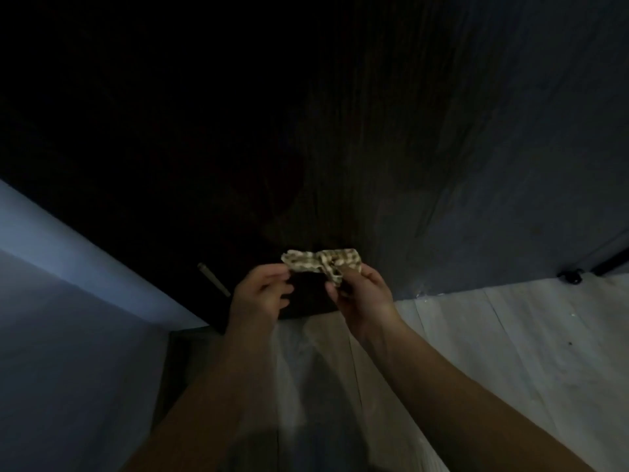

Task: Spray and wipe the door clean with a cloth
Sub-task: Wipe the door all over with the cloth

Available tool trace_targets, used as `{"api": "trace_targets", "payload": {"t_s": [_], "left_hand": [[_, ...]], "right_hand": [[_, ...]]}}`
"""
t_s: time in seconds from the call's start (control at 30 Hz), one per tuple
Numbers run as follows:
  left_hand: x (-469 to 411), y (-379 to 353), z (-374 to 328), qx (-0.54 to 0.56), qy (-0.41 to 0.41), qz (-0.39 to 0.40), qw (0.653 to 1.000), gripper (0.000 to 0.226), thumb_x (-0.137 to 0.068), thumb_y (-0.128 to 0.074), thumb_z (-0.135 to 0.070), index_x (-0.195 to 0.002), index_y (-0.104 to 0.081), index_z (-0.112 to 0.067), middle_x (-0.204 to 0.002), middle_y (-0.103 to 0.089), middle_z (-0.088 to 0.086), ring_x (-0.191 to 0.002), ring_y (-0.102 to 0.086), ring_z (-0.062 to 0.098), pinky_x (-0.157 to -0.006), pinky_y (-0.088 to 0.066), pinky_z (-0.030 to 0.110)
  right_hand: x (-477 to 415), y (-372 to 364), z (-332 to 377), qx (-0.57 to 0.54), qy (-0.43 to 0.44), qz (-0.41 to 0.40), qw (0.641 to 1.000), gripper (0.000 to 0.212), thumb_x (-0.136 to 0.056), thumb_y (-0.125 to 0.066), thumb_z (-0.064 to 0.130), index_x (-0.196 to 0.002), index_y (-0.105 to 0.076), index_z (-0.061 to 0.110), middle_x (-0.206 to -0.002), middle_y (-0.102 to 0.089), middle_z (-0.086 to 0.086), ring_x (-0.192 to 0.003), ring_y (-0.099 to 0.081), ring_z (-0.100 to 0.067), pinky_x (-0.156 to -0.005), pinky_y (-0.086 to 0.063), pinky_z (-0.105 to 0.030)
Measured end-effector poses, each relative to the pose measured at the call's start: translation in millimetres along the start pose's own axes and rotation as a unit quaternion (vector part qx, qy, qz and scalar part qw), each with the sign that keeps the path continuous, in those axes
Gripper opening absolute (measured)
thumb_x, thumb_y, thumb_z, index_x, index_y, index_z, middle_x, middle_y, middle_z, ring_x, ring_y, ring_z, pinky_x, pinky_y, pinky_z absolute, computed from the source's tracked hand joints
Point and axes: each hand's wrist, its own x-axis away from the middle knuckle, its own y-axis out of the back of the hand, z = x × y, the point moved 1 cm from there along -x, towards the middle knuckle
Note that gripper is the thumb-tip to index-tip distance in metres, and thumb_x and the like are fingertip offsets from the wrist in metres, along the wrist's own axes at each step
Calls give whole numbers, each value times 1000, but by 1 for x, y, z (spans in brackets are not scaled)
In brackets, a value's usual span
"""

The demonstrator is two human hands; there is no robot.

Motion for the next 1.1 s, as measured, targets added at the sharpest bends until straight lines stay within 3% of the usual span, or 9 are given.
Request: {"api": "trace_targets", "payload": {"t_s": [0.2, 0.3, 0.37, 0.43, 0.57, 0.63, 0.73, 0.93, 1.1], "left_hand": [[2, 20, 16, -139, -187, -143, 962, 43, -86, -55, 3, -126, -50, -14, -131, -41, 8, -112, -47, 16, -89, -46, 30], [9, 10, 20, -335, -363, -130, 860, 53, -82, -56, -9, -135, -46, -12, -145, -29, 17, -133, -32, 28, -107, -36, 44], [8, 4, 14, -414, -444, -109, 787, 58, -83, -50, -16, -141, -40, -15, -153, -21, 18, -144, -16, 34, -114, -21, 53], [4, -1, 1, -445, -491, -125, 739, 65, -83, -51, -16, -145, -32, -17, -156, -14, 18, -146, -6, 35, -116, -9, 58], [0, -12, -18, -461, -487, -153, 725, 82, -80, -61, -9, -151, -20, -19, -158, -6, 19, -147, 1, 36, -115, -6, 62], [1, -16, -17, -464, -480, -153, 729, 87, -79, -65, -10, -151, -16, -19, -158, -3, 18, -146, 2, 36, -114, -10, 63], [-1, -20, -13, -473, -470, -157, 728, 91, -80, -64, -16, -152, -9, -19, -158, 4, 16, -146, 4, 36, -114, -10, 62], [-1, -34, -9, -458, -447, -164, 751, 94, -78, -64, -18, -153, -7, -13, -158, 9, 17, -145, 9, 38, -116, -5, 60], [4, -49, -9, -448, -465, -136, 751, 97, -80, -62, -21, -153, 2, -17, -156, 13, 20, -145, 12, 38, -116, -2, 59]], "right_hand": [[-14, 39, 43, -75, 160, -186, 967, 33, -89, -63, 4, -118, -51, -6, -98, -62, -18, -77, -64, -18, -52, -54, -23], [2, 13, 56, -77, 210, -180, 958, 25, -93, -57, 8, -117, -55, -1, -80, -67, -8, -56, -65, -7, -45, -50, -19], [21, -12, 54, -19, 283, -165, 945, 22, -94, -53, 11, -114, -59, 4, -90, -68, -8, -72, -69, -10, -60, -57, -24], [41, -28, 54, 110, 451, -154, 872, 22, -92, -56, 7, -109, -64, 19, -112, -60, -6, -100, -62, -10, -88, -53, -25], [29, -19, 62, 336, 673, -96, 653, 29, -82, -65, -2, -105, -68, 15, -110, -41, -3, -106, -43, 0, -93, -39, -15], [5, 8, 59, 354, 636, -140, 671, 28, -82, -65, 1, -101, -64, 21, -110, -40, -1, -105, -44, 0, -94, -43, -20], [-10, 29, 48, 273, 490, -240, 792, 26, -85, -60, 2, -98, -56, 24, -109, -43, 0, -101, -55, -20, -93, -48, -45], [5, 16, 54, 359, 592, -158, 705, 21, -82, -64, -1, -99, -65, 12, -106, -45, -4, -98, -46, 5, -88, -40, -11], [-27, 50, 68, 259, 438, -379, 773, 13, -76, -57, 23, -85, -56, 33, -97, -60, -6, -89, -58, -19, -89, -49, -53]]}}
